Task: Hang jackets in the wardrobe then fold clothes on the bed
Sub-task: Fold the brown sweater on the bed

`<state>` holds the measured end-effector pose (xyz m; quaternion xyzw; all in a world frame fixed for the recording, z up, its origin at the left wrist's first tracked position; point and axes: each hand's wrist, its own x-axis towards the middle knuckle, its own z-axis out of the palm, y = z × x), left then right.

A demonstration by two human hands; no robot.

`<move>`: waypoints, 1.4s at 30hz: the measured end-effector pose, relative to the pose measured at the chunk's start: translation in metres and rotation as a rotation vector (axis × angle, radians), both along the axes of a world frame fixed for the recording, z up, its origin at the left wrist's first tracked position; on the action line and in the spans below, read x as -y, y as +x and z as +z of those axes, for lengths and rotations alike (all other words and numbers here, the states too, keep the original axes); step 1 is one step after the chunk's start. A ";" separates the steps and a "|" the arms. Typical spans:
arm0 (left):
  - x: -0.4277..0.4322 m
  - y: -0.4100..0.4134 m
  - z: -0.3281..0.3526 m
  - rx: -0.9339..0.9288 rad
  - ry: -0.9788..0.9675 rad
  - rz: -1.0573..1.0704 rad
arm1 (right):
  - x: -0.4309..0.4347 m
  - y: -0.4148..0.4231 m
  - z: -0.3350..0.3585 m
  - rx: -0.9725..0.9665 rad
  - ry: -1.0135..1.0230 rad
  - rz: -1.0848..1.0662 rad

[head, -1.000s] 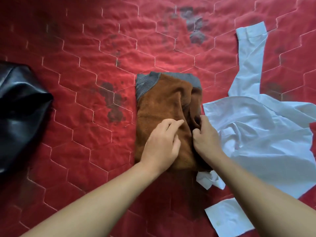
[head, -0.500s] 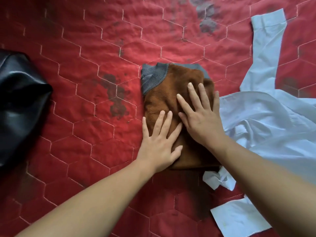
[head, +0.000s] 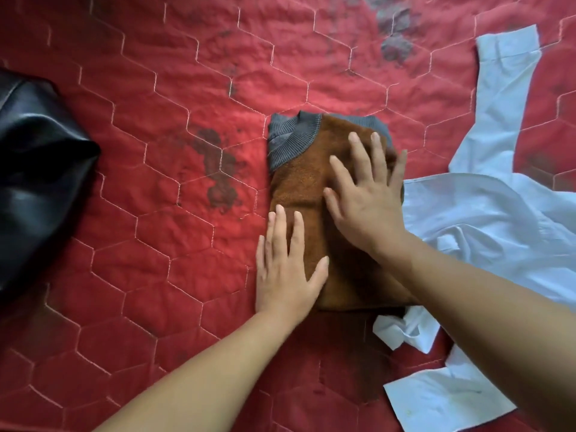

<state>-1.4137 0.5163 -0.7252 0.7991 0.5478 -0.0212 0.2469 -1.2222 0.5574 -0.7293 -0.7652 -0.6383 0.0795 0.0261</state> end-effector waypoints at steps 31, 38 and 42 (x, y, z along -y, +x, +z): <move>-0.001 -0.006 0.003 -0.003 -0.263 0.510 | -0.030 -0.040 -0.025 -0.079 -0.017 0.262; -0.085 0.016 -0.007 0.164 -0.126 0.160 | 0.002 0.028 -0.035 -0.053 -0.069 -0.066; -0.092 0.015 -0.022 0.080 -0.111 0.086 | -0.006 0.034 -0.040 -0.279 -0.002 -0.104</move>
